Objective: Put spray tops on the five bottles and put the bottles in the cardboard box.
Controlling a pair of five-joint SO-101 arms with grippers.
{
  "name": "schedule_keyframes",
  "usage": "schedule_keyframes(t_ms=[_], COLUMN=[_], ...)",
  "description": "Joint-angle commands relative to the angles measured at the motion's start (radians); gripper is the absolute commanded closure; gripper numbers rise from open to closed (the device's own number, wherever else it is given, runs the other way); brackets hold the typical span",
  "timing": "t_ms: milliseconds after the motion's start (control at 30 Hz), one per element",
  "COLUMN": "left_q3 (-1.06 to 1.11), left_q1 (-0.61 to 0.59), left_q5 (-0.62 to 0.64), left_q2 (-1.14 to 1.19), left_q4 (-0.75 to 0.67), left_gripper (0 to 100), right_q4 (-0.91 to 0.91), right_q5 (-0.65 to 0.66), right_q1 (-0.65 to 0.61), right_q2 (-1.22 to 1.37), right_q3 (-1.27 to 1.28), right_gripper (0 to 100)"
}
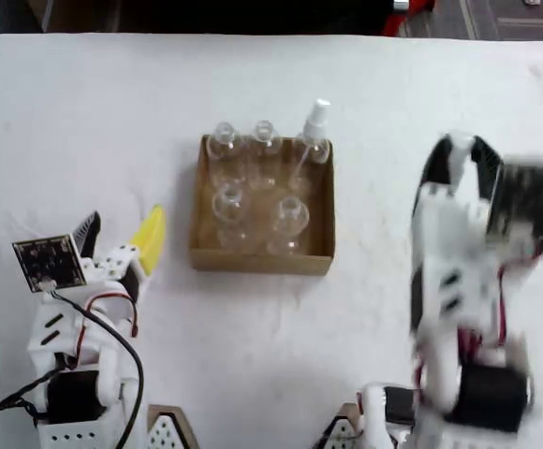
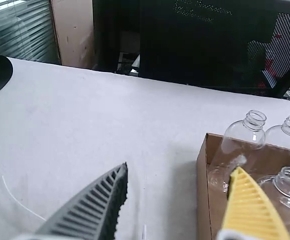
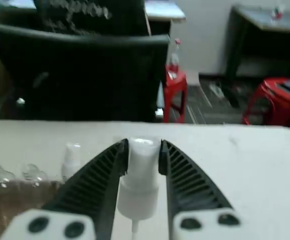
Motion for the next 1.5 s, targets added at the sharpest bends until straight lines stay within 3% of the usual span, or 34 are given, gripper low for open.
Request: schedule_keyframes(t_ms=[0,167,567,667,767,1067,1467], left_q3=[-0.009,-0.009,-0.012,-0.012,-0.012,-0.014,-0.009], left_q1=[0.010,0.010,0.010,0.010,0.010,0.010,0.010], left_q5=[-0.009,-0.009,-0.009,-0.009,-0.009,-0.009,-0.009], left_q2=[-0.007,-0.007,-0.007,-0.007,-0.007,-0.007,-0.007], left_q4=[-0.028,-0.028,-0.028,-0.028,-0.028,-0.040,-0.051], left_gripper=[70,70,70,70,70,70,70], right_q4=[-0.050,-0.203,-0.297,-0.334,-0.437,-0.819,-0.880], right_q5=[0.018,0.012,0.008,-0.066,-0.147,-0.150,-0.158], right_q1=[-0.117,-0.231,-0.263,-0.318,-0.378,-0.418,-0.443], right_q2=[-0.148,-0.228,-0.033,-0.018,-0.012,-0.005,0.125], right_q3=[-0.017,-0.008,0.035,0.069,0.152,0.430,0.446], right_gripper=[97.8,97.8,97.8,97.8,97.9,97.9,97.9])
